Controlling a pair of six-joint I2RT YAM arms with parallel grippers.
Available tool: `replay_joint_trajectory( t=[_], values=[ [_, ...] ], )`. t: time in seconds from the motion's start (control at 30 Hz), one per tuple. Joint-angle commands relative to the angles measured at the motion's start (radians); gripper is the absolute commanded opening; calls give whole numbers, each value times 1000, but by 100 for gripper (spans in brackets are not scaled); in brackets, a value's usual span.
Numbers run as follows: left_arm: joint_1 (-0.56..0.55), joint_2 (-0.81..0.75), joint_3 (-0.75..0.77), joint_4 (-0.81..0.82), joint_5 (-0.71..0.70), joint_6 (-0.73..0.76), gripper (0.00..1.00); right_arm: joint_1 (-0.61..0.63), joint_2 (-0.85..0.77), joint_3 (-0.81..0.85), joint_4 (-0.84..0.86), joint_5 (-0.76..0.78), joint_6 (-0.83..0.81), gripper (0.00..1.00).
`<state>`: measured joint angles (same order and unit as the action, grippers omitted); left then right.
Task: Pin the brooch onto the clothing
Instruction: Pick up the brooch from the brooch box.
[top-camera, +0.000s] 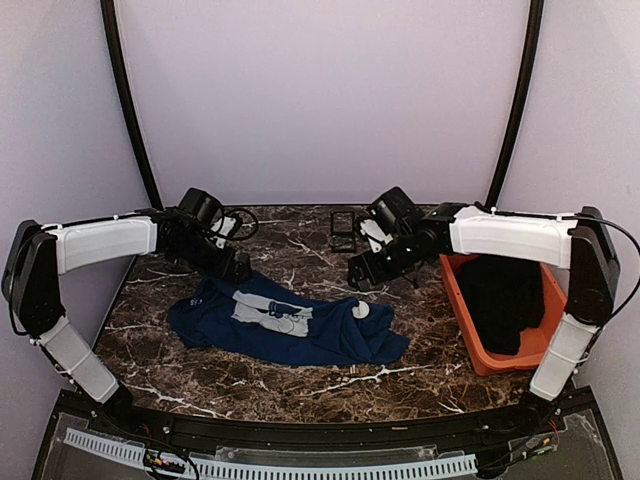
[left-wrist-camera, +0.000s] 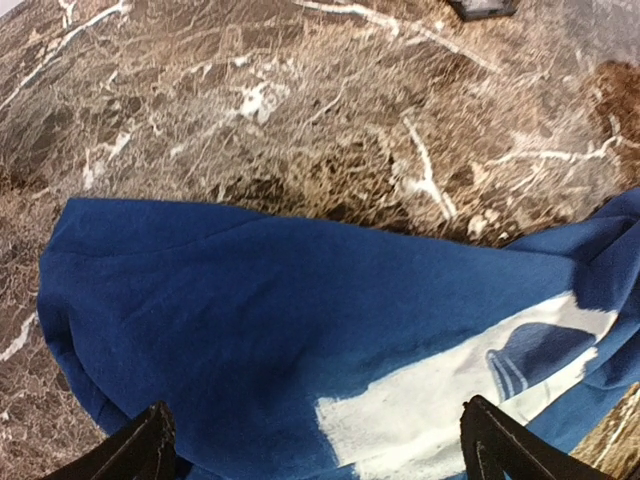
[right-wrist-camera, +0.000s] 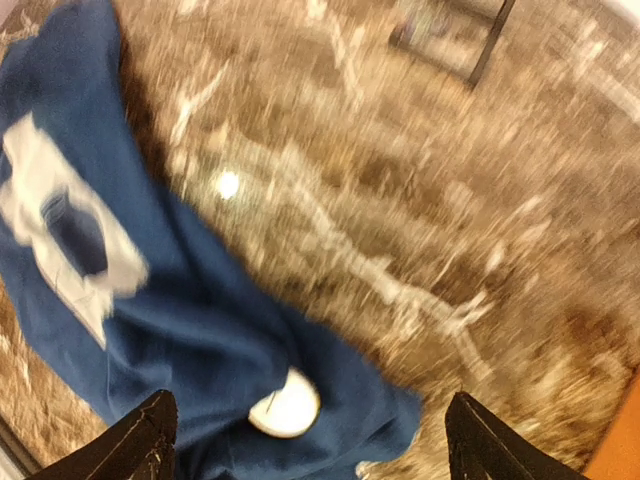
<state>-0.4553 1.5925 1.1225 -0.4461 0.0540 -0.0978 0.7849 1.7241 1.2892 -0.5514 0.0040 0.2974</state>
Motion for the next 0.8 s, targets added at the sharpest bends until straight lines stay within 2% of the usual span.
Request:
replay_joint_trajectory(
  t=[0.0,0.3,0.47,0.63,0.77],
  values=[
    [37,-73,-21,48,47,-51,99,-26,97,220,-18,233,-64,91],
    [45,-126,-34,69,21,-58,99,-95,501,692,-53,321,-17,90],
    [50,-138,-36,75,25,-57,99,-114,685,899,-52,369,22,91],
    [57,-142,-36,79,34,-60,99,-117,797,1025,-33,384,25,97],
    [58,-138,-38,85,49,-66,99,-121,834,1037,7,383,20,99]
  ],
)
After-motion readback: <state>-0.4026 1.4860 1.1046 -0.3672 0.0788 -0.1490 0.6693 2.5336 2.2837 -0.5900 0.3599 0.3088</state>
